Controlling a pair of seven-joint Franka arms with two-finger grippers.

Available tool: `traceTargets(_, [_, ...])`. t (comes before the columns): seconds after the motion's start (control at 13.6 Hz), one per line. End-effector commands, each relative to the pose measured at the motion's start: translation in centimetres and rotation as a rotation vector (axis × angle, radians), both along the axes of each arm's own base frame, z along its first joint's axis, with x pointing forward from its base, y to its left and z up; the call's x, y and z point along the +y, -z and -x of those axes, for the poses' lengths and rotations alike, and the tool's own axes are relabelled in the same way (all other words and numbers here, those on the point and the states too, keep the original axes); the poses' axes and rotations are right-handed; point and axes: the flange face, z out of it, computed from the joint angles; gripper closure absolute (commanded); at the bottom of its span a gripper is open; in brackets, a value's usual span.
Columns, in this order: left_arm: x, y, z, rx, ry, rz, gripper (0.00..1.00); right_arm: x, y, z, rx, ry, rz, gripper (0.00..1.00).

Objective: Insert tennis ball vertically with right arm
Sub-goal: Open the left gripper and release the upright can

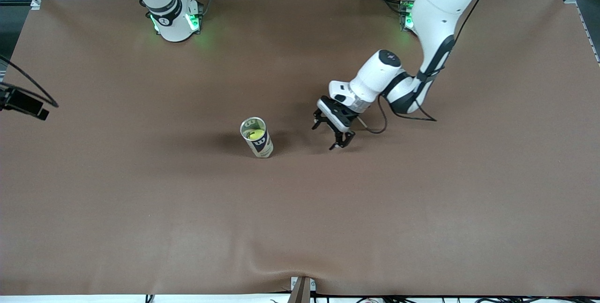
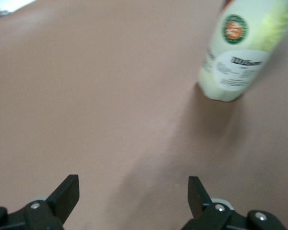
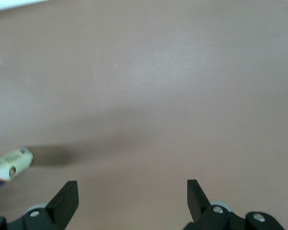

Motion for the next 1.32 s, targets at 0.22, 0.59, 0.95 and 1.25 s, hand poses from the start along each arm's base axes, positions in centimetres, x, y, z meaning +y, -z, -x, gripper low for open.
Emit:
traceTargets(0.22, [4.2,-5.1,-2.8,-0.011,-0.099,-0.084,0.0,0.2,2.8,4.9,0.027,-0.044,-0.033,0.0])
traceTargets(0.59, [5.1,-13.0,-5.2,0.05,-0.256,-0.258,0.0,1.2,7.7,6.8,-0.02,-0.065,-0.04,0.0])
traceTargets(0.95, [3.8,-18.8,-7.3,0.199,-0.385,-0.328,0.0,0.8,10.7,6.9,-0.022,-0.058,-0.042,0.0])
traceTargets(1.25, [4.6,-23.7,-7.8,0.291,-0.466,-0.383,0.0,0.8,9.9,6.8,-0.032,-0.058,-0.041,0.0])
